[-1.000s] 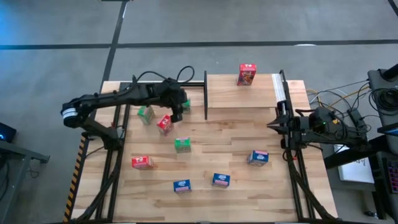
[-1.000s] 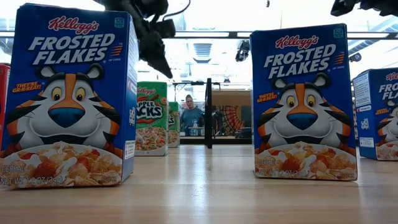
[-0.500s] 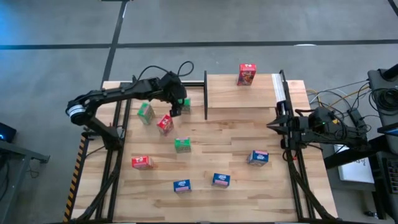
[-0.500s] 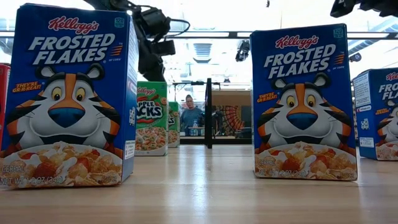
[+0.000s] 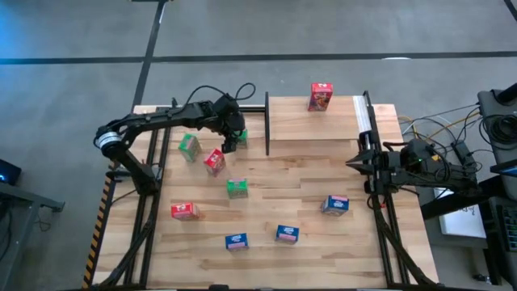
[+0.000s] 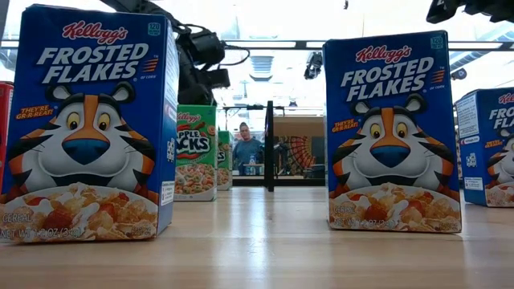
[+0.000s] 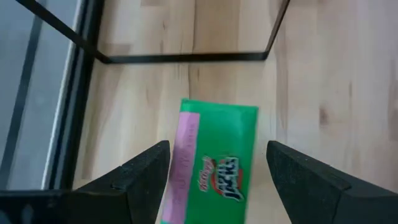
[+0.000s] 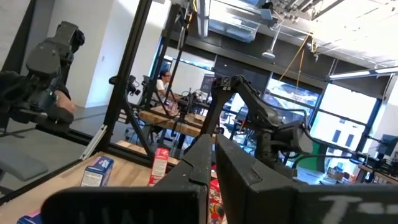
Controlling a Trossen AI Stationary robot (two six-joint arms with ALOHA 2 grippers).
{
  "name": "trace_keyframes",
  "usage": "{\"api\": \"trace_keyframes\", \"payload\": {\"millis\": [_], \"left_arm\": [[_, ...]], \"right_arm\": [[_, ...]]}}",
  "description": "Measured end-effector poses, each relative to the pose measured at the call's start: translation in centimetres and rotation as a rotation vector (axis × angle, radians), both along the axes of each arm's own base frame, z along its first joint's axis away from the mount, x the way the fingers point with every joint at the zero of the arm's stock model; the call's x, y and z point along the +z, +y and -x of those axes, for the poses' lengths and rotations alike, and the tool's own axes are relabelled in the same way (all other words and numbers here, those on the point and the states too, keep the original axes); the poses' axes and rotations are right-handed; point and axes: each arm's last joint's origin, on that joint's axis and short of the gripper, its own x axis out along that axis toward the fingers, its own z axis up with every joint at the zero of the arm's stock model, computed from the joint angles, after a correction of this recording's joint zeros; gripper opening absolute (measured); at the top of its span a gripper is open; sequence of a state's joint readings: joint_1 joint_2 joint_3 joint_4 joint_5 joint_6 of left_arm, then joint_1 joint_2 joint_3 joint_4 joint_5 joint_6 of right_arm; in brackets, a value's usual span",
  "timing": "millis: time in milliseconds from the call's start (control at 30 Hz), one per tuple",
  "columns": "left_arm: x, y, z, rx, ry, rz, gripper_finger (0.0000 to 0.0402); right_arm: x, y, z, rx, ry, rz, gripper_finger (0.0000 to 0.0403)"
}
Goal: Stack cereal on shelf
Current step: Put the top right green cereal box on the shelf
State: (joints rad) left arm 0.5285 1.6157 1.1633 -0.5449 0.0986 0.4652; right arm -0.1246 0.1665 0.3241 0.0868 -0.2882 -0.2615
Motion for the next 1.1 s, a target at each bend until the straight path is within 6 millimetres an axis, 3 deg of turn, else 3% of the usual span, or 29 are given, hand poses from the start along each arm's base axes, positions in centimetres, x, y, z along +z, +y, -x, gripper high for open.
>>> {"api": "trace_keyframes", "payload": {"millis": [200, 767, 1100], "left_arm": [[-0.88, 0.17, -0.30, -0.021, 0.030, 0.001, 0.0231], [-0.66, 0.12, -0.19, -0.023, 0.027, -0.004, 0.0166], [-0.41, -0.01, -0.07, -0.020, 0.043, 0.008, 0.0157]], "right_arm": [[0.01, 0.00, 0.00, 0.000, 0.000, 0.000, 0.0012], [0.01, 0.00, 0.00, 0.000, 0.000, 0.002, 0.0012], [0.01, 0.00, 0.00, -0.001, 0.000, 0.003, 0.0012]]}}
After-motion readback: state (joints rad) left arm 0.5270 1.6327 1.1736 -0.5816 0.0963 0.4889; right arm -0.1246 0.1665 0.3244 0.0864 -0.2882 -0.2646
